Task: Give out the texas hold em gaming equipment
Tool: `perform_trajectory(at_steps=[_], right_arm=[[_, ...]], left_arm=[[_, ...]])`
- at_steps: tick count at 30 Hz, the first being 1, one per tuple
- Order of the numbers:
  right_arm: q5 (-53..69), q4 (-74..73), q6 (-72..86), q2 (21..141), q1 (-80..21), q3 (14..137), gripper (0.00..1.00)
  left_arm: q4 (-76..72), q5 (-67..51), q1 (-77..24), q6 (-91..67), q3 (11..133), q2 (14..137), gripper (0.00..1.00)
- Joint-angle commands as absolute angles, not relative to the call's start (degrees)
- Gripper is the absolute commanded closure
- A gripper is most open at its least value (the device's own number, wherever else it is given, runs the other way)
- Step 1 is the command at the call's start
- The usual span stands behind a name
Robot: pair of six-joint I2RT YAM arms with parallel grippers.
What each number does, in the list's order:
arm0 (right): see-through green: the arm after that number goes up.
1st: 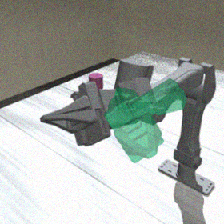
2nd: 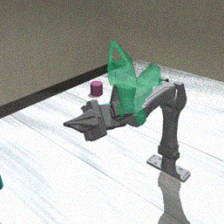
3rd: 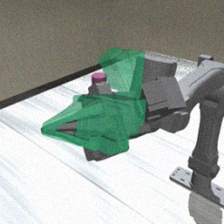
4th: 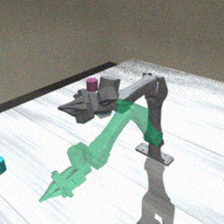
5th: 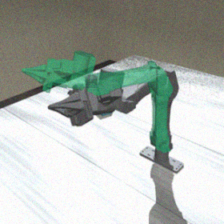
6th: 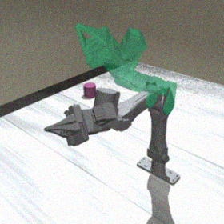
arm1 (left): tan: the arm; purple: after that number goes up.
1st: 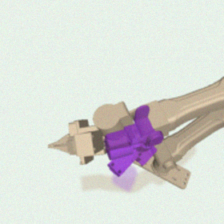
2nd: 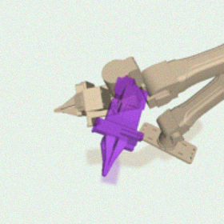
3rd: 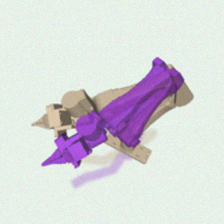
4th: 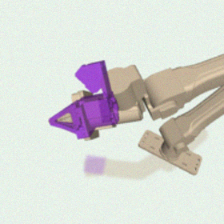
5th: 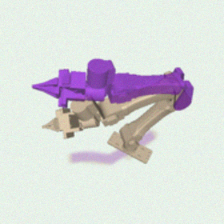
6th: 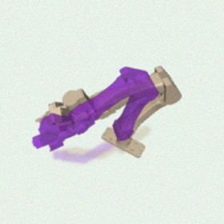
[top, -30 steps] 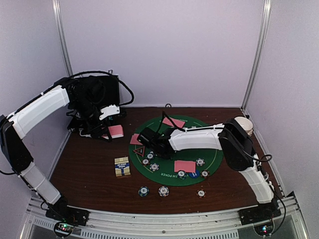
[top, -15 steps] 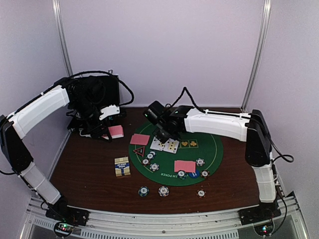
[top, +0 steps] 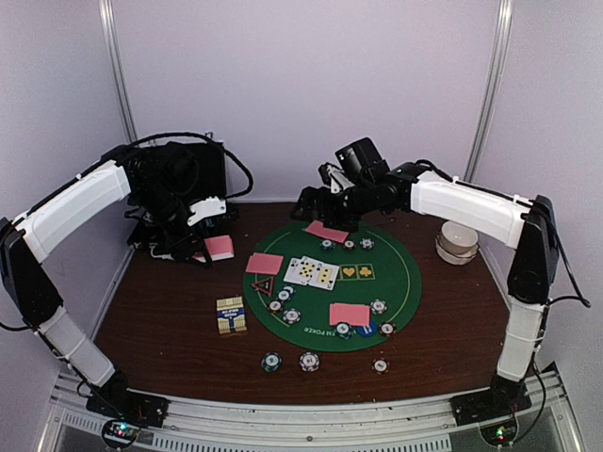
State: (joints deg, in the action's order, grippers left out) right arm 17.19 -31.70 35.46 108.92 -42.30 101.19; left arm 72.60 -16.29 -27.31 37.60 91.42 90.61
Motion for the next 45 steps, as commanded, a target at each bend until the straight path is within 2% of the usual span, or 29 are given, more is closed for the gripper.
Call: perform_trajectory(at_steps=[1,8,19,45], right_arm=[[39.6,-21.1,48.79,110.98,-43.75,97.77,0.01],[48.08,-10.11,58.27,114.47,-47.11,96.82,0.01],[51.23,2.17,67.84,120.46,-50.12,99.89,0.0],[52.9,6.61,75.86,133.63,-52.56,113.87,0.01]], left_arm=[[71.65,-17.23,-26.98,37.75,92.85,89.89,1.0],[71.52,-17.31,-26.98,37.66,92.89,89.84,1.0],[71.51,-17.34,-26.98,37.66,92.99,89.86,1.0],[71.49,-18.0,-26.98,37.59,92.88,90.08,1.0]])
